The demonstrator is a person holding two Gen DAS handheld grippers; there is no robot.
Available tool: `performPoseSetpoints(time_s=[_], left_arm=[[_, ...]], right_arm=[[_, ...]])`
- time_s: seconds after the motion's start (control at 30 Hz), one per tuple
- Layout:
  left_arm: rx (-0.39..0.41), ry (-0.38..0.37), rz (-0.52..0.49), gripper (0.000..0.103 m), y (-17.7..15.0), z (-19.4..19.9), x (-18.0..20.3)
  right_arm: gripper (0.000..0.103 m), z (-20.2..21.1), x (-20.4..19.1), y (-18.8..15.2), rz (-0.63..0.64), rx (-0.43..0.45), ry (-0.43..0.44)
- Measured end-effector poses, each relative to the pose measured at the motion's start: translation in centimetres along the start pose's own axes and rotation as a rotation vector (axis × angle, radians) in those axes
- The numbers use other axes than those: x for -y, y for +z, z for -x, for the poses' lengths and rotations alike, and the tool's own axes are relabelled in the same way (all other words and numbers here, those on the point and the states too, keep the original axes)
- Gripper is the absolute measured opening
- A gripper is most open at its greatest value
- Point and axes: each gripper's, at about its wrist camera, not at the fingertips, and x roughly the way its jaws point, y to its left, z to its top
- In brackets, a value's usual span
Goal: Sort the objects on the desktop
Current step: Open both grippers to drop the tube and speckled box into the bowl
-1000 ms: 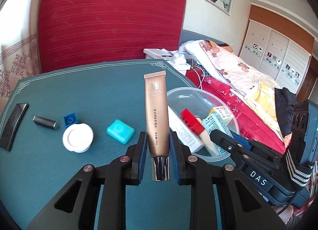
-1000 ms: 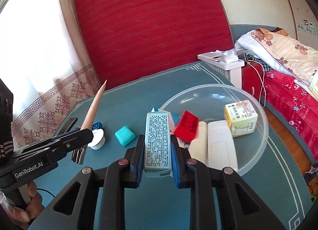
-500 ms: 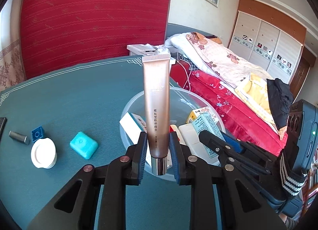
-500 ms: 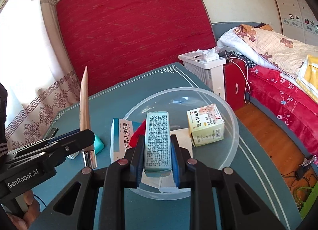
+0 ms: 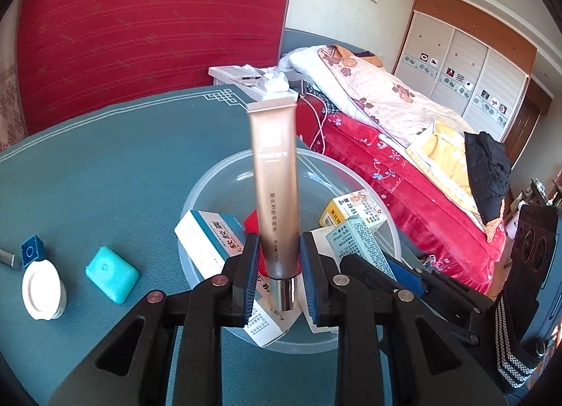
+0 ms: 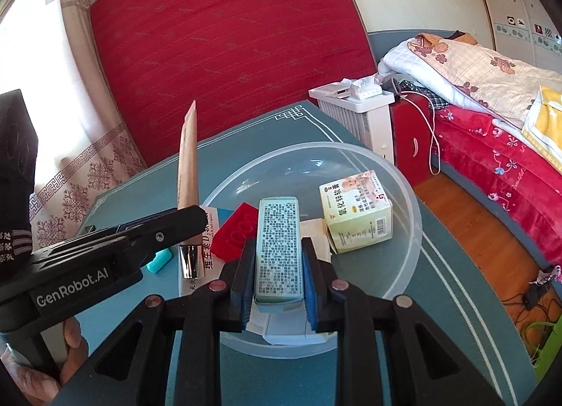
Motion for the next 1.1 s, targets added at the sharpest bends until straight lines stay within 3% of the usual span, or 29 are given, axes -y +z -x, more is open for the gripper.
performPoseSetpoints(time_s=[0.13, 0.23, 0.57, 0.7, 0.87, 1.1], left_arm=[[0.008, 0.01, 0.02, 0.063, -0.2, 0.2, -0.6], [0.017, 0.017, 0.028, 0.064, -0.5, 0.7, -0.9], [0.014, 0.06, 0.078, 0.064, -1.6, 1.5, -2.4], [0.011, 0.098, 0.081, 0.064, -2.3, 2.0, -3.1], [0.018, 0.135, 0.086, 0.074, -3.1, 2.4, -3.9], [0.019, 0.169, 0.114, 0.074, -3.8, 3.4, -5.9]], right_arm=[[0.032, -0.1, 0.3, 0.0, -0.017, -0.001, 0.006], [0.04, 0.2, 0.3, 0.0, -0.017, 0.011, 0.002], [0.041, 0.3, -0.2, 0.3, -0.009, 0.017, 0.01], [0.047, 0.3, -0.5, 0.2, -0.003, 0.02, 0.009], [0.052, 0.4, -1.1, -0.1, 0.01, 0.021, 0.018], [0.071, 0.7, -2.2, -0.7, 0.032, 0.027, 0.036]])
